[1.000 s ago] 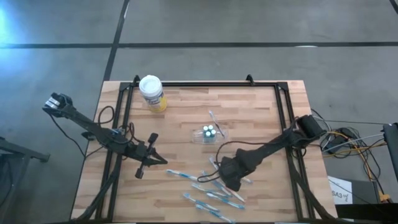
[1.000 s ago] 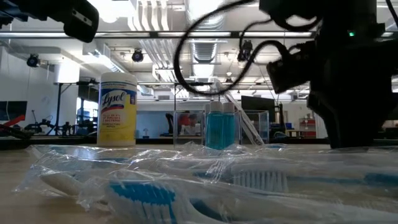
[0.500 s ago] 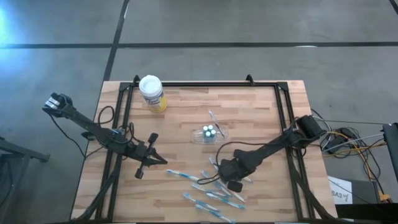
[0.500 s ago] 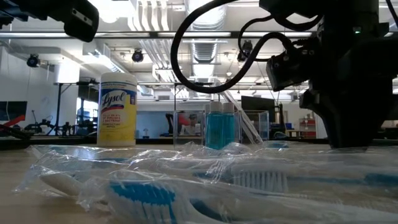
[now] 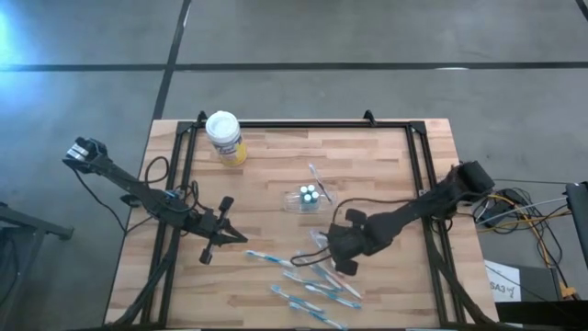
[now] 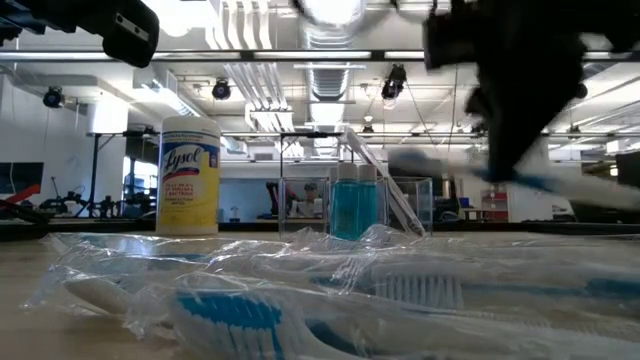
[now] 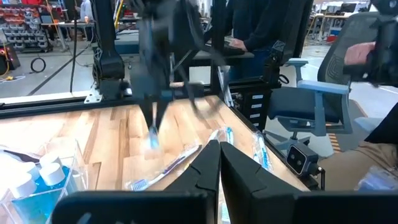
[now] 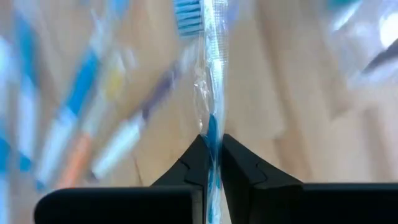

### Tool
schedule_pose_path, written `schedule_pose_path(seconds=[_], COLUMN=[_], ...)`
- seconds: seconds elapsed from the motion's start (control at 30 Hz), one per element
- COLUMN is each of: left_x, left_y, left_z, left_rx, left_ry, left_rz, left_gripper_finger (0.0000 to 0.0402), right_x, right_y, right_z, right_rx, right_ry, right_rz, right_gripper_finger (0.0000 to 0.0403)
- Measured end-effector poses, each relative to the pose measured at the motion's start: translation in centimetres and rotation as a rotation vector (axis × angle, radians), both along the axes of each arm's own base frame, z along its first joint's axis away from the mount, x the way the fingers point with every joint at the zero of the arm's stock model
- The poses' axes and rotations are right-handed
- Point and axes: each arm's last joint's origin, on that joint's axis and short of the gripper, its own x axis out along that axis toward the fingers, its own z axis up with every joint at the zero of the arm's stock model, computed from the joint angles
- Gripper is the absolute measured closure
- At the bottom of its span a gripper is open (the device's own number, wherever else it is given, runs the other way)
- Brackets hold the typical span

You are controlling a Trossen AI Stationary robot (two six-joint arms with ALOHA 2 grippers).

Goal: Pick & Place toothbrushing station
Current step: Put the blue toothbrush into the left compartment of the transparent organizer

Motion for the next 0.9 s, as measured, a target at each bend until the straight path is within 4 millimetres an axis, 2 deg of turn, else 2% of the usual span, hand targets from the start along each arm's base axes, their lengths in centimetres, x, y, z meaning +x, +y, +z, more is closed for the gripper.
schedule_pose_path(seconds=[0.13,0.27,0.37,0.47,0.57,0.73,0.9], left_x=[0.0,0.2,0.4,0.7,1.1,2.1,3.5], left_y=[0.0,0.2,0.2,0.0,-0.2,-0.4,-0.4], left_z=[0.0,-0.1,0.0,0.3,1.0,2.6,3.8], left_rx=[0.002,0.036,0.057,0.062,0.073,0.106,0.157], left_ry=[0.000,-0.008,-0.030,-0.086,-0.161,-0.226,-0.238], left_rz=[0.012,0.079,0.109,0.112,0.118,0.166,0.230], left_gripper_finger=[0.0380,0.0380,0.0365,0.0330,0.0279,0.0196,0.0171], right_x=[0.7,1.8,2.8,3.8,4.3,4.8,5.4], right_y=[0.2,0.9,1.3,1.3,0.7,-0.8,-1.4], right_z=[3.6,6.6,8.2,9.1,9.6,9.4,9.1], right_rx=[-0.037,-0.064,-0.118,-0.159,-0.164,-0.190,-0.213], right_ry=[-0.253,-0.573,-0.794,-0.936,-0.996,-0.991,-0.990], right_rz=[0.074,0.225,0.344,0.455,0.497,0.466,0.459], right_gripper_finger=[0.0380,0.0380,0.0380,0.0380,0.0380,0.0380,0.0380])
